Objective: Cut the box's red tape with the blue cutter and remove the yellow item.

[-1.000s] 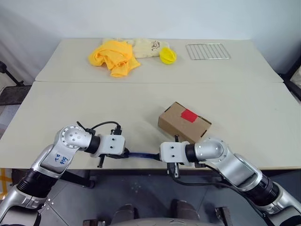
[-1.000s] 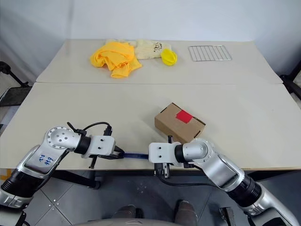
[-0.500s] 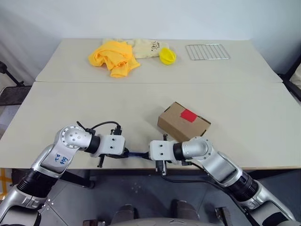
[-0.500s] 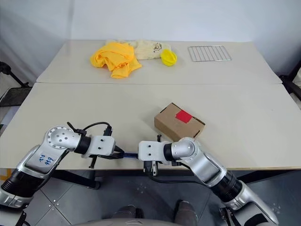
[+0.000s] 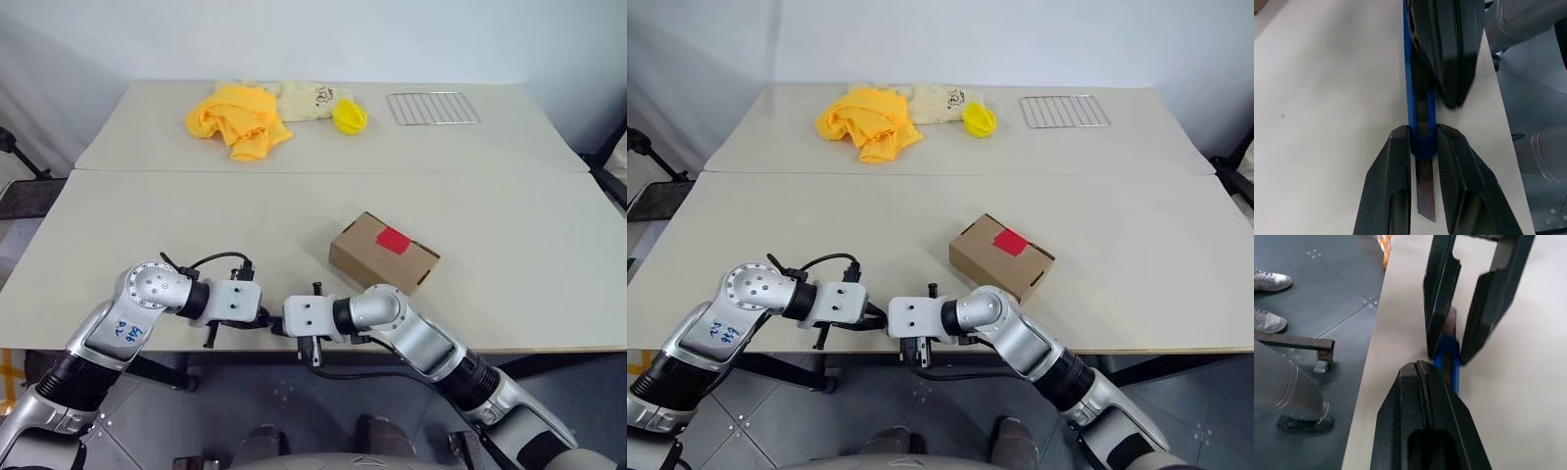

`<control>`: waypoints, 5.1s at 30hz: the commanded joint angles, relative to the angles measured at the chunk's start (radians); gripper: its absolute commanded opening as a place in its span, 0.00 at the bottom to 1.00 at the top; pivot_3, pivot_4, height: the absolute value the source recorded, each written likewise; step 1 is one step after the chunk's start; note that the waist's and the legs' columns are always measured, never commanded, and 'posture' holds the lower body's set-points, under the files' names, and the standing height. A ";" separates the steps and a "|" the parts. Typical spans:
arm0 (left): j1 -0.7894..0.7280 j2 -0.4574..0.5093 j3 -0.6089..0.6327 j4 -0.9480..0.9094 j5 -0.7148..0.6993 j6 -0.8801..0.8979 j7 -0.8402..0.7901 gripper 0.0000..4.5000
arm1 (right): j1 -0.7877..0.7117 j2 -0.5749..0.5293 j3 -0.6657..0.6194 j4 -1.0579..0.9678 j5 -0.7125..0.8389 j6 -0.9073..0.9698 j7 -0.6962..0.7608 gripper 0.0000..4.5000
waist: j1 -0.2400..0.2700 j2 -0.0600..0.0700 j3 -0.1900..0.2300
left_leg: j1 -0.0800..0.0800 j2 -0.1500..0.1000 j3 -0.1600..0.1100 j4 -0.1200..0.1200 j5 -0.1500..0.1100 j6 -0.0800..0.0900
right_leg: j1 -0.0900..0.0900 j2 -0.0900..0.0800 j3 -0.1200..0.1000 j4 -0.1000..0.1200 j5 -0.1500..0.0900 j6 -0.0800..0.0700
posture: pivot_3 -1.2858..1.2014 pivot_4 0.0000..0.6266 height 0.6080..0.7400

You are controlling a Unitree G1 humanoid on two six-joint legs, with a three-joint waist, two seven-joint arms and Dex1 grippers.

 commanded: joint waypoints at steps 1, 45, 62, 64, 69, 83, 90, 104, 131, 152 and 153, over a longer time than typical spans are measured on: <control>0.026 0.004 -0.042 -0.002 0.024 -0.001 -0.018 0.10 | -0.010 -0.063 -0.081 -0.052 -0.006 0.042 0.013 0.00 | 0.001 0.000 0.000 | 0.000 0.000 0.000 0.000 0.000 0.000 | 0.000 0.000 0.000 0.000 0.000 0.000 | 0.52 0.24 1.00; -0.004 -0.018 -0.055 0.030 0.032 -0.005 -0.010 0.10 | 0.045 -0.052 -0.071 -0.046 -0.032 0.002 0.035 0.00 | 0.002 0.001 0.000 | -0.001 0.000 0.000 0.001 0.000 0.000 | 0.000 0.000 0.000 0.000 0.000 0.000 | 0.52 0.24 1.00; -0.079 -0.028 0.193 0.352 0.031 -0.445 0.272 0.10 | -0.158 -0.212 -0.708 -0.408 0.408 0.858 -0.003 0.51 | 0.001 0.001 0.000 | -0.004 0.001 -0.001 0.001 0.000 0.000 | -0.003 0.000 -0.001 -0.001 0.000 -0.001 | 0.52 0.24 1.00; -0.119 -0.040 0.217 0.416 0.013 -0.540 0.297 0.10 | -0.212 -0.212 -0.761 -0.383 0.444 0.927 -0.035 0.68 | 0.002 0.001 0.000 | -0.005 0.000 -0.001 0.001 0.000 0.000 | -0.003 0.000 -0.001 -0.001 0.000 -0.001 | 0.52 0.24 1.00; -0.250 -0.079 0.239 0.588 0.036 -0.767 0.382 0.10 | -0.349 -0.199 -0.822 -0.253 0.483 1.027 -0.137 0.99 | 0.002 0.001 0.000 | -0.006 -0.001 0.000 0.000 -0.001 0.000 | -0.004 0.000 -0.001 -0.002 0.000 0.000 | 0.52 0.24 1.00; -0.479 -0.276 0.178 0.775 0.064 -0.953 0.478 0.10 | -0.628 -0.096 -0.774 0.195 0.582 1.066 -0.187 0.99 | -0.027 0.001 0.000 | -0.006 -0.001 0.001 -0.004 -0.001 0.000 | -0.007 0.000 -0.003 -0.002 0.001 0.000 | 0.52 0.24 1.00; -0.484 -0.281 0.173 0.784 0.060 -0.969 0.480 0.10 | -0.647 -0.094 -0.722 0.276 0.604 1.033 -0.160 0.99 | -0.032 0.001 0.000 | -0.007 -0.001 0.003 -0.006 -0.001 0.000 | -0.010 -0.001 -0.003 -0.001 0.001 0.000 | 0.52 0.24 1.00; -0.473 -0.282 0.170 0.772 0.053 -0.965 0.474 0.10 | -0.674 -0.111 -0.655 0.378 0.598 0.973 -0.140 0.95 | -0.029 0.001 0.000 | -0.009 -0.001 0.003 -0.005 -0.001 0.000 | -0.012 -0.001 -0.003 -0.001 0.001 0.000 | 0.52 0.24 1.00; -0.450 -0.235 0.242 0.669 -0.095 -0.444 0.358 0.73 | -0.661 -0.192 -0.718 0.234 0.640 1.006 -0.210 0.04 | -0.029 0.001 0.000 | -0.010 -0.001 0.003 -0.005 -0.001 0.000 | -0.013 -0.001 -0.003 -0.001 0.001 0.000 | 0.52 0.24 1.00; -0.710 -0.449 0.078 0.594 -0.252 0.299 0.116 1.00 | -0.300 -0.578 -1.013 -0.285 0.771 1.190 -0.246 0.04 | 0.003 -0.001 0.001 | -0.011 -0.002 0.004 -0.004 -0.001 0.000 | -0.013 -0.001 -0.002 -0.002 0.001 0.001 | 0.52 0.24 1.00; -0.740 -0.473 0.055 0.619 -0.252 0.338 0.099 1.00 | -0.279 -0.577 -1.035 -0.310 0.780 1.202 -0.253 0.04 | 0.004 -0.001 0.001 | -0.011 -0.002 0.005 -0.004 -0.001 0.001 | -0.013 -0.002 -0.002 -0.002 0.001 0.001 | 0.52 0.24 1.00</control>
